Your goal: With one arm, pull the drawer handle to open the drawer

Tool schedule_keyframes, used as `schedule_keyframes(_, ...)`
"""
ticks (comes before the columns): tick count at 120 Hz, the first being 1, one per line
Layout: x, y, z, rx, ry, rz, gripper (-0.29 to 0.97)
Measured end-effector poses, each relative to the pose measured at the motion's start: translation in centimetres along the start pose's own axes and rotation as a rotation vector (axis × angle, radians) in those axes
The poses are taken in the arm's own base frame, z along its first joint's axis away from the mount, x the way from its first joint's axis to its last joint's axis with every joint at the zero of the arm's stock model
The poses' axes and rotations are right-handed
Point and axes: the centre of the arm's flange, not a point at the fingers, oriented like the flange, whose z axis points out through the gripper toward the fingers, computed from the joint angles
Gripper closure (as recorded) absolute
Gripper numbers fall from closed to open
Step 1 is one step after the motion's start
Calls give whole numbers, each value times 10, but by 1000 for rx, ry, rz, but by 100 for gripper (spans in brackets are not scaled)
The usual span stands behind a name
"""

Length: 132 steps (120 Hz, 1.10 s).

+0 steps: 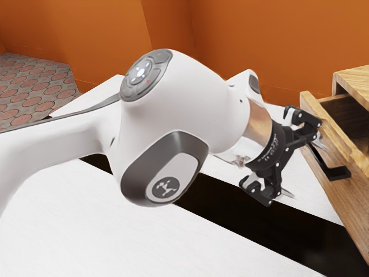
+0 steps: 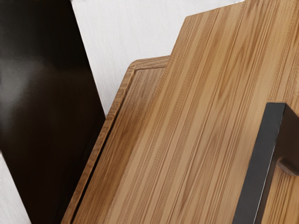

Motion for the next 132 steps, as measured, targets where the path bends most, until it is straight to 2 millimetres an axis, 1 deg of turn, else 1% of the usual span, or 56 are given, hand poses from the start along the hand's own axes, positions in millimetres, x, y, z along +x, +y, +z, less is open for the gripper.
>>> schedule_keyframes(17,1,-13,1,6,4,-2,0)
schedule_keyframes(44,3,-21,8,-16,2,-4,1)
schedule_keyframes(59,3,-20,-1,-42,-1,-6,1)
schedule_keyframes(72,5,-18,-3,-53,2,-8,0)
schedule_keyframes(83,16,-14,-5,-61,14,-21,0)
schedule_keyframes(106,28,-5,-13,-78,28,-34,0)
schedule_keyframes(132,19,-5,-9,-69,17,-21,0)
